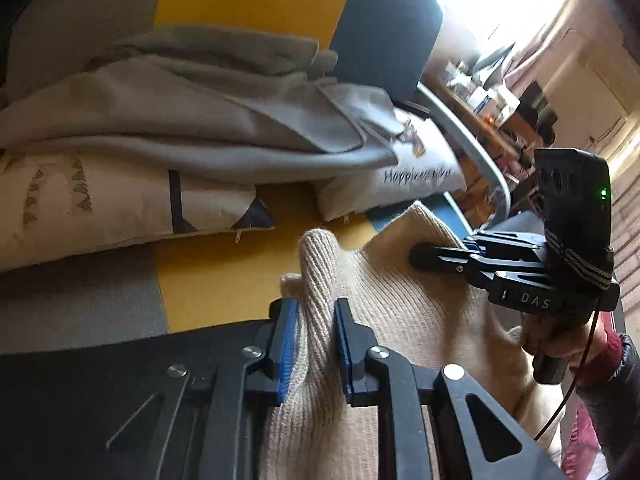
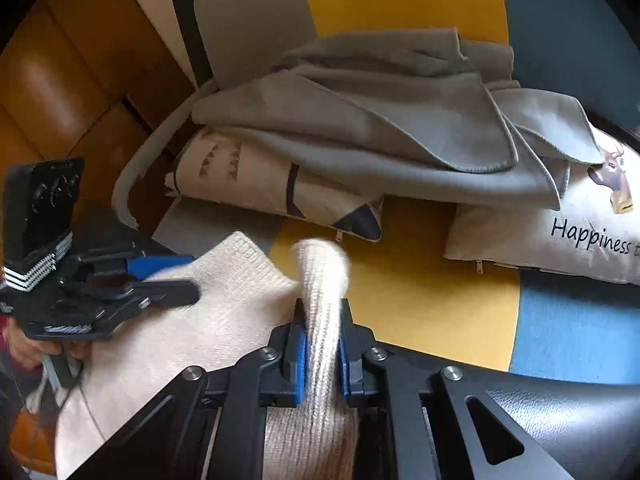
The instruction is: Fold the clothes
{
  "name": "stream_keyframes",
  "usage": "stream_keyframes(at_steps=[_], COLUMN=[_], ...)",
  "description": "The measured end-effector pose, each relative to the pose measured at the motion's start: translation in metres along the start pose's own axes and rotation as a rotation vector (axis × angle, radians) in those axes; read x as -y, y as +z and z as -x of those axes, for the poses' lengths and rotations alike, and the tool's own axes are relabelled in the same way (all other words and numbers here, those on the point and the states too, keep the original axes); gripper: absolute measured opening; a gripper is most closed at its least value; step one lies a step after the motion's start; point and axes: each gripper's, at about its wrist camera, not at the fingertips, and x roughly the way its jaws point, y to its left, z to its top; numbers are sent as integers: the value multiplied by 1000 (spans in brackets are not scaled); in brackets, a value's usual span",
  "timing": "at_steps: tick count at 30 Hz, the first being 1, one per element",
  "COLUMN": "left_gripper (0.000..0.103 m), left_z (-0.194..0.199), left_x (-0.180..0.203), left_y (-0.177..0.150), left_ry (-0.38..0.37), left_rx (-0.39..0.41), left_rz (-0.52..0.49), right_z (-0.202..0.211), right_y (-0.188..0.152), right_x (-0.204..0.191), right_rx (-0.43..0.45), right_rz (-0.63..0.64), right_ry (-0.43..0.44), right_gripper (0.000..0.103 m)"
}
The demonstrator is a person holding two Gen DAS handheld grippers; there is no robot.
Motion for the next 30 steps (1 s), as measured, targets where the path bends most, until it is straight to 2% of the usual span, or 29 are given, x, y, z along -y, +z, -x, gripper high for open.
stream_keyframes(at_steps=[6,10,14,17,19,21,23,25,27,29,30], left_gripper=[16,17,17,20,28,30,33,34,35,36,36], left_z=[62,102,122,122,120,122,131,140,146,150,152], left_x=[29,60,83,93,91,84,70,54,41,28,21], left_y=[-26,-62,-104,-141,-165,-189,-209,-227,-240,-250,-254], left_ry=[-23,-18,-4,-1,-10,-42,-109,-178,-224,-253,-265], left_rx=[153,233,253,224,193,177,184,190,192,187,187], left_rz=[-13,-46,-67,-61,-6,72,178,287,368,438,472], right_z=[55,97,130,143,146,146,148,157,169,179,183], right_y=[-7,-30,-72,-109,-136,-160,-183,-203,-222,-241,-249], right_x=[-28,-58,-82,-94,-100,-102,-100,-96,-89,-83,-81], right_rx=[87,136,159,155,138,116,105,114,134,151,159], right_rz=[2,35,30,10,-4,-8,-30,-68,-132,-198,-220], right_ry=[19,27,57,75,82,71,86,108,158,203,206], right_gripper=[13,13,13,13,15,17,31,48,53,63,66])
